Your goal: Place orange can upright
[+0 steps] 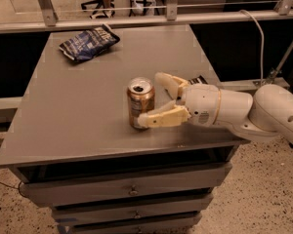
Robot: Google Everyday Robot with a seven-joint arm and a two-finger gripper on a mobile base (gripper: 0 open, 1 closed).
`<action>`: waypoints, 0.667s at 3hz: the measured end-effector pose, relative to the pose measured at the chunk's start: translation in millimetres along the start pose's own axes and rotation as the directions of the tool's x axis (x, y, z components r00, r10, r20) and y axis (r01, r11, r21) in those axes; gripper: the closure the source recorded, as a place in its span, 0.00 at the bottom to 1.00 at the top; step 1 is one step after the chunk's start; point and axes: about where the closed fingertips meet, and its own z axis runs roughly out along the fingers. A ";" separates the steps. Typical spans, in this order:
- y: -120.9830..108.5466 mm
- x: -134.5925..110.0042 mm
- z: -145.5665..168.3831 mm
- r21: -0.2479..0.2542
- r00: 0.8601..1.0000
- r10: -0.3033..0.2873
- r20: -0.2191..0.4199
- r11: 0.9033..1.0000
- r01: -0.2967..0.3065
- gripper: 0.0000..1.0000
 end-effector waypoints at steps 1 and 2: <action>-6.4 -20.8 -37.4 0.014 0.996 -0.017 -0.092 1.000 0.018 0.00; -8.4 -60.3 -96.3 0.136 0.987 -0.029 -0.159 0.989 0.051 0.00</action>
Offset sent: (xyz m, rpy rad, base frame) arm -0.0214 -0.2264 0.1128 -0.2696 -0.0014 -0.4229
